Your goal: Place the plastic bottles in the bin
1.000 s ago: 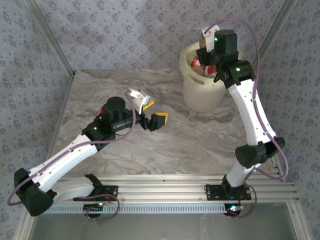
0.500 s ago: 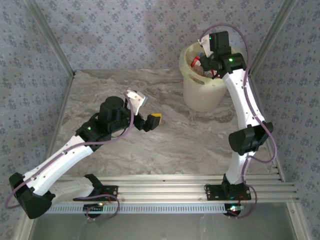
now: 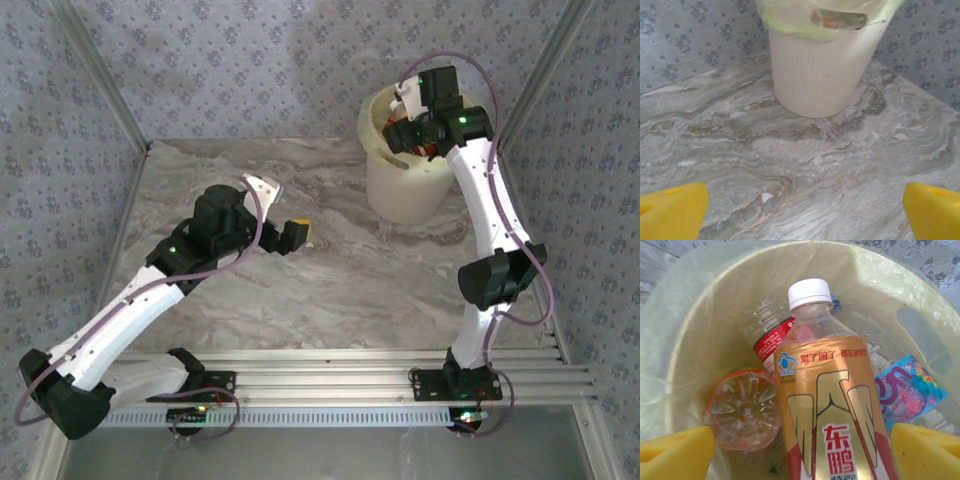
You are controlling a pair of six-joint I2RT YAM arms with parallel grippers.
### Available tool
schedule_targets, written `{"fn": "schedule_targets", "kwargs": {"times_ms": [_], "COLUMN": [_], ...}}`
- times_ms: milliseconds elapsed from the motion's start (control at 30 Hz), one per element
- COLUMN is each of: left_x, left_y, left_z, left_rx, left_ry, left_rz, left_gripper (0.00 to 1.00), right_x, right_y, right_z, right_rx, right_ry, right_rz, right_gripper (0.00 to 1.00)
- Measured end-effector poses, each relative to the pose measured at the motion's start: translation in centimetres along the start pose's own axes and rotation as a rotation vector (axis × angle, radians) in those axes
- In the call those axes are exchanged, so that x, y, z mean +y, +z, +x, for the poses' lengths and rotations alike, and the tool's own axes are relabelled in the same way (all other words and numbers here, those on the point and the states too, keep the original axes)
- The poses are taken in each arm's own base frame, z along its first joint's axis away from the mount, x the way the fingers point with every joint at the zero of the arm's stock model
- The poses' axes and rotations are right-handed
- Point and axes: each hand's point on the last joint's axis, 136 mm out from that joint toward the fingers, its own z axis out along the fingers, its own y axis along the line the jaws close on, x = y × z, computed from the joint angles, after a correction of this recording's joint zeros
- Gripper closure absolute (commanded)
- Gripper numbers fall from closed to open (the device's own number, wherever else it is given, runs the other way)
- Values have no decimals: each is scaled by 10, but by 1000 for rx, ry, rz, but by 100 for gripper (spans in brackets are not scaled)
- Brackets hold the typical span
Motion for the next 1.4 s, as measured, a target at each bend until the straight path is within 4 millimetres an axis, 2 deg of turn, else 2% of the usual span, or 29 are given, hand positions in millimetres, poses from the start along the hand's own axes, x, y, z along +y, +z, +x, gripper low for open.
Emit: {"fn": "schedule_targets", "kwargs": {"times_ms": [100, 267, 367, 467, 600, 900, 1200, 1300, 1400], "left_x": [19, 54, 73, 94, 121, 182, 256, 271, 277], "left_y": [-1, -7, -9, -7, 0, 16, 16, 16, 16], "left_z": [5, 14, 21, 34, 58, 107, 178, 197, 209], "left_rx": [20, 54, 80, 130, 216, 419, 619, 672, 705], "left_ry": [-23, -70, -99, -135, -187, -297, -419, -435, -442], "left_rz": [-49, -140, -191, -241, -302, -452, -672, -718, -741], "left_gripper": [0, 0, 0, 0, 0, 0, 0, 1, 0], "right_x": [3, 13, 26, 43, 68, 126, 192, 205, 210], "right_y": [-22, -73, -97, -111, -115, -103, -93, -93, -92], "right_z": [-2, -5, -4, 2, 17, 58, 90, 96, 99], "right_rx": [-58, -195, -280, -336, -354, -290, -182, -161, -152], "right_ry": [73, 191, 257, 319, 380, 465, 433, 416, 413], "right_rz": [-37, -113, -192, -290, -430, -692, -858, -885, -892], "right_gripper": [6, 2, 0, 0, 0, 0, 0, 0, 0]}}
